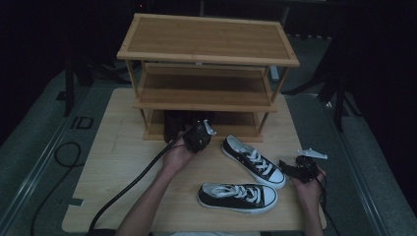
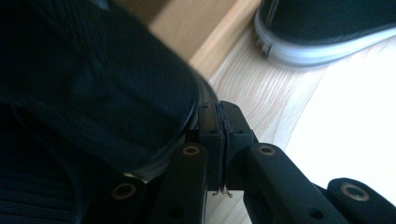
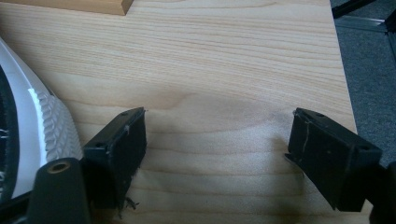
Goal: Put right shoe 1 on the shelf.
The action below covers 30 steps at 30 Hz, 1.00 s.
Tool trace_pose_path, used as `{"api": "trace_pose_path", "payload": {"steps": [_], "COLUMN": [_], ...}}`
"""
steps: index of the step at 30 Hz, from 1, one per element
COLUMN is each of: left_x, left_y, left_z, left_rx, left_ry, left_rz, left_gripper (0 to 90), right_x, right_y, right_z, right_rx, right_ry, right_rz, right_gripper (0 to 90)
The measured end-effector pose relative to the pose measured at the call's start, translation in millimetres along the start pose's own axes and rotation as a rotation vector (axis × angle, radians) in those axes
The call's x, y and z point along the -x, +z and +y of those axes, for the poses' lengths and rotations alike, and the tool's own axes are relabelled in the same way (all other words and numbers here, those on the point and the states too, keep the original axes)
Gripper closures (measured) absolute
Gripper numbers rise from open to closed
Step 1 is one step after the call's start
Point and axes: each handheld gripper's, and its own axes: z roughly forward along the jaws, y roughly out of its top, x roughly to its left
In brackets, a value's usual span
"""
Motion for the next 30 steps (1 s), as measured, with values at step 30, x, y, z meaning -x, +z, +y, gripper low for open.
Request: {"api": "trace_pose_path", "payload": {"steps": [30], "left_x": [2.6], "left_y": [39.6], "left_z": [36.1], "left_rx": [-0.081], "left_ry": [-0.013], "left_rz": [0.110], "left_gripper": [90.0], "right_x": [0.0], "right_y": [0.1], "right_z": [0.1], "right_rx": [0.000], "right_ry": [-0.002], "right_rz": [0.002], "right_gripper": [19.0]}}
